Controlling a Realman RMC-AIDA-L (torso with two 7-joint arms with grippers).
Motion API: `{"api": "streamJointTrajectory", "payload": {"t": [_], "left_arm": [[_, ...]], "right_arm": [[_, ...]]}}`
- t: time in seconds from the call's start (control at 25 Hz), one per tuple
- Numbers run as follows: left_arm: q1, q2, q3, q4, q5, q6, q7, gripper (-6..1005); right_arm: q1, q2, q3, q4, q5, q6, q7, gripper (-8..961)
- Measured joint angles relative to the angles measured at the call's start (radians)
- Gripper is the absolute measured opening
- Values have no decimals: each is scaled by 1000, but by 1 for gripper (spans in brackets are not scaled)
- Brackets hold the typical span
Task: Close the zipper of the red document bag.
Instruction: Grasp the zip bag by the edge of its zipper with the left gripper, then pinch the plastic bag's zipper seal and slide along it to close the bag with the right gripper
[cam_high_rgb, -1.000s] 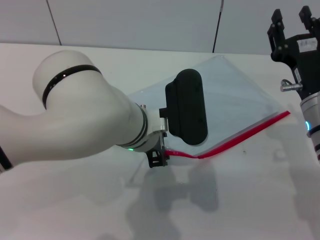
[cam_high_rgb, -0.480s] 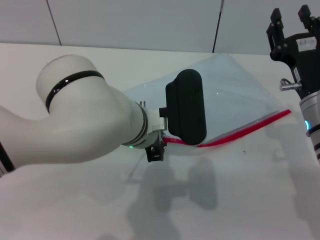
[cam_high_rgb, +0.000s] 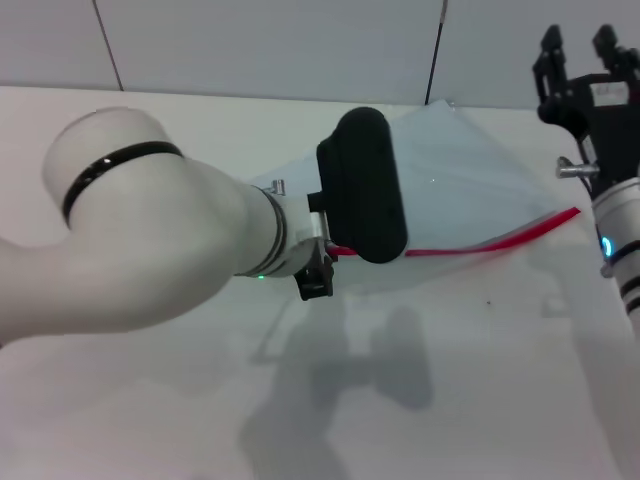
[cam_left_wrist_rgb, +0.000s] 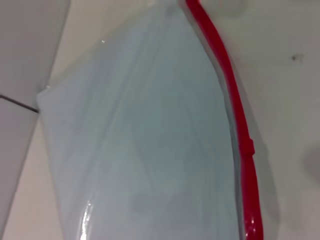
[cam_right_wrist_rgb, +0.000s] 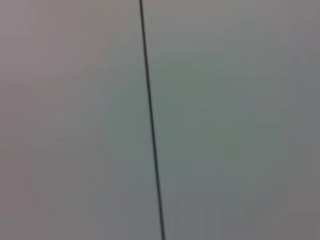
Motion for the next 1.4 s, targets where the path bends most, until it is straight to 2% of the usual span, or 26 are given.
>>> {"api": "streamJointTrajectory", "payload": {"t": [0.12, 0.2, 0.44, 0.56, 0.64, 0.68, 0.72, 0.76, 0.84, 0.92, 1.0, 1.08, 1.24, 1.4], "left_arm": [[25, 5, -20, 41, 1, -3, 6, 67], [42, 9, -30, 74, 1, -14, 7, 65], [125, 28, -50, 191, 2, -71, 23, 60], [170, 32, -87, 254, 2, -80, 49, 58], [170, 32, -87, 254, 2, -80, 49, 58], [181, 31, -98, 270, 2, -81, 58, 58], [212, 31, -116, 310, 2, -90, 76, 58], [217, 31, -118, 315, 2, -92, 78, 57], [239, 32, -123, 339, 2, -109, 88, 57], [266, 33, -129, 364, 2, -124, 101, 57], [284, 33, -131, 384, 2, -137, 110, 57], [294, 33, -131, 397, 2, -146, 115, 56], [321, 31, -131, 425, 2, -165, 134, 56], [341, 26, -132, 446, 1, -179, 151, 57]], "right_arm": [[3, -21, 14, -44, -4, -83, 1, 540], [3, -57, 17, -97, -7, -140, 2, 540], [-3, -211, 17, -305, -61, -316, 14, 505], [-6, -296, 38, -413, -109, -434, 14, 487], [-12, -365, 55, -512, -135, -509, 14, 481], [-12, -365, 55, -512, -135, -509, 14, 481], [-18, -408, 60, -569, -158, -542, 17, 481], [-18, -408, 60, -569, -158, -542, 17, 481], [-23, -446, 69, -621, -184, -576, 28, 481], [-26, -474, 85, -665, -204, -616, 32, 481], [-30, -485, 115, -694, -231, -674, 32, 481], [-38, -488, 163, -720, -271, -755, 32, 481], [-49, -480, 247, -754, -354, -919, 32, 481], [-50, -479, 290, -769, -397, -1019, 31, 481]]}}
